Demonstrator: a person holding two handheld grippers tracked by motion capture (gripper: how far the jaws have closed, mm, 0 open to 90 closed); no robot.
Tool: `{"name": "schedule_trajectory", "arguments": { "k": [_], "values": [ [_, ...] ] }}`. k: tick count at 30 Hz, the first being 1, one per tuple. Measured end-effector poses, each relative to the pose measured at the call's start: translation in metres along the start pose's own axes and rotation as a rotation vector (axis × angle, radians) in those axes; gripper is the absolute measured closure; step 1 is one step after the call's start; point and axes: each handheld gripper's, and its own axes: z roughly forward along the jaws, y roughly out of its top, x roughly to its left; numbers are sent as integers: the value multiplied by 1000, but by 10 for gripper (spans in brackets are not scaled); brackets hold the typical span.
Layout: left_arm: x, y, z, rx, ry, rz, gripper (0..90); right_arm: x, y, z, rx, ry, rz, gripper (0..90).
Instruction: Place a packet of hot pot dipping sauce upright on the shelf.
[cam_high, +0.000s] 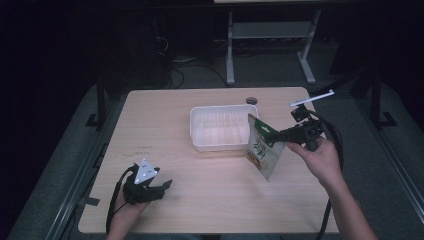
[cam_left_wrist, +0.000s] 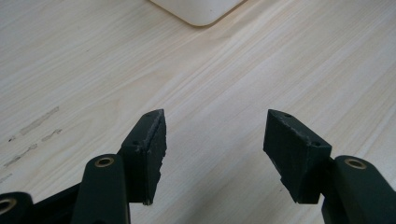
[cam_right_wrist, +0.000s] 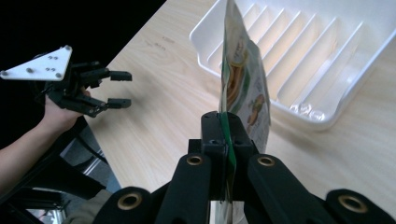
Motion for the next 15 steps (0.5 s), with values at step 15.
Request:
{"name": "schedule_trajectory", "arguments": {
  "k": [15],
  "values": [
    [4,-3,-2,-2,5,-18,379,4,54,2,-5,-38,-1,896]
  ]
}}
